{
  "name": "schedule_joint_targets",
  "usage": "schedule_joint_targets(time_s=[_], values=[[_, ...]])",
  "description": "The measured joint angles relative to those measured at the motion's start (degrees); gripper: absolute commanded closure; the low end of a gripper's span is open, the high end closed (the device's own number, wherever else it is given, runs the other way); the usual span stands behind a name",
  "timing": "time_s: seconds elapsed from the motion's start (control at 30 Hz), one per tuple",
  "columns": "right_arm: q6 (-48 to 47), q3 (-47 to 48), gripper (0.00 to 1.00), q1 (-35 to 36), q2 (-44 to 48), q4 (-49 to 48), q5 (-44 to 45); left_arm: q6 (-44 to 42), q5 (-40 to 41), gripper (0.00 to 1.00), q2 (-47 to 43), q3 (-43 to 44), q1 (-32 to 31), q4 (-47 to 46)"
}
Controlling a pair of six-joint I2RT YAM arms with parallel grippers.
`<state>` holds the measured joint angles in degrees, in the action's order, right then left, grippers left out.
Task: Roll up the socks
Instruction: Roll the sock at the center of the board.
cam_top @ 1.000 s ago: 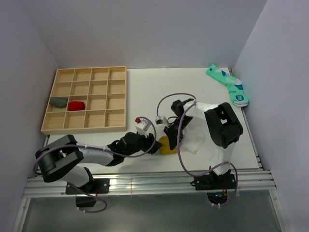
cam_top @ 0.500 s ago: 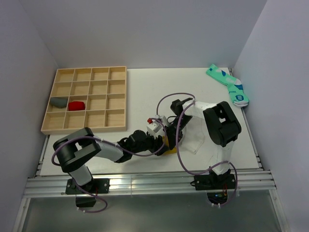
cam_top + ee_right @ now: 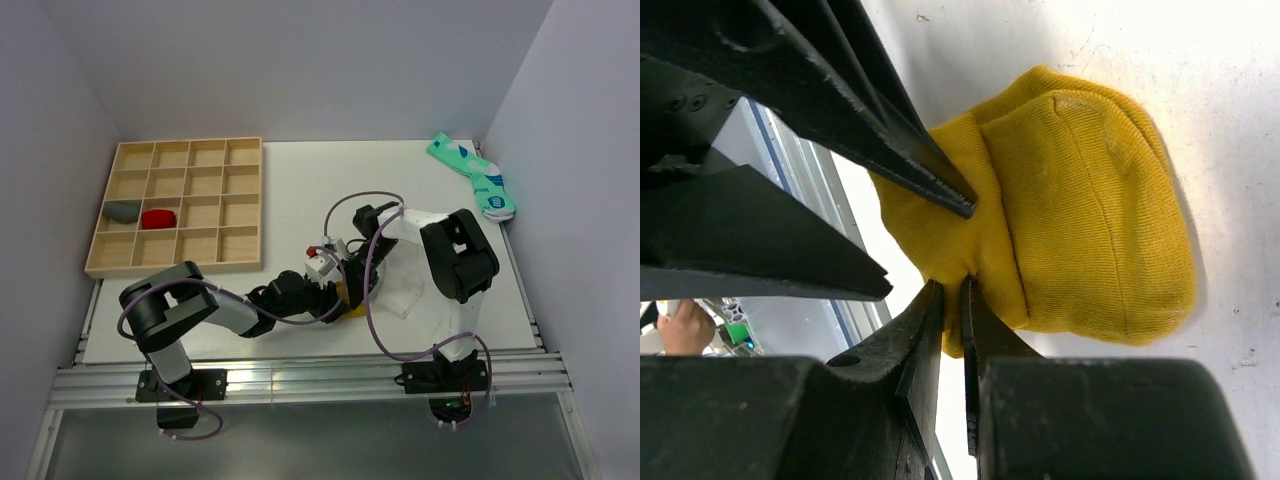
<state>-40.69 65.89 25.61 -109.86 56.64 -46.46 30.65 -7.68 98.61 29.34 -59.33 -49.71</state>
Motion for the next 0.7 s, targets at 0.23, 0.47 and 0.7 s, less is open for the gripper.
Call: schedule_joint_targets(time_s=[0.23, 0.47, 0.7], values=[[0.6, 0.0, 0.92, 0.0, 0.3, -0.5, 0.3, 0.0, 1.5, 0.55, 1.9, 0.0, 0.0, -0.7], [1.1, -0.4, 0.87, 0.0, 1.8, -2.2, 1.6, 0.2, 2.0, 0.77, 2.6, 1.0, 0.0, -0.5], [3.0, -4.3, 0.63, 0.0, 8.5, -8.2, 5.8, 1.4, 3.1, 0.85, 3.5, 2.8, 0.0, 0.8]])
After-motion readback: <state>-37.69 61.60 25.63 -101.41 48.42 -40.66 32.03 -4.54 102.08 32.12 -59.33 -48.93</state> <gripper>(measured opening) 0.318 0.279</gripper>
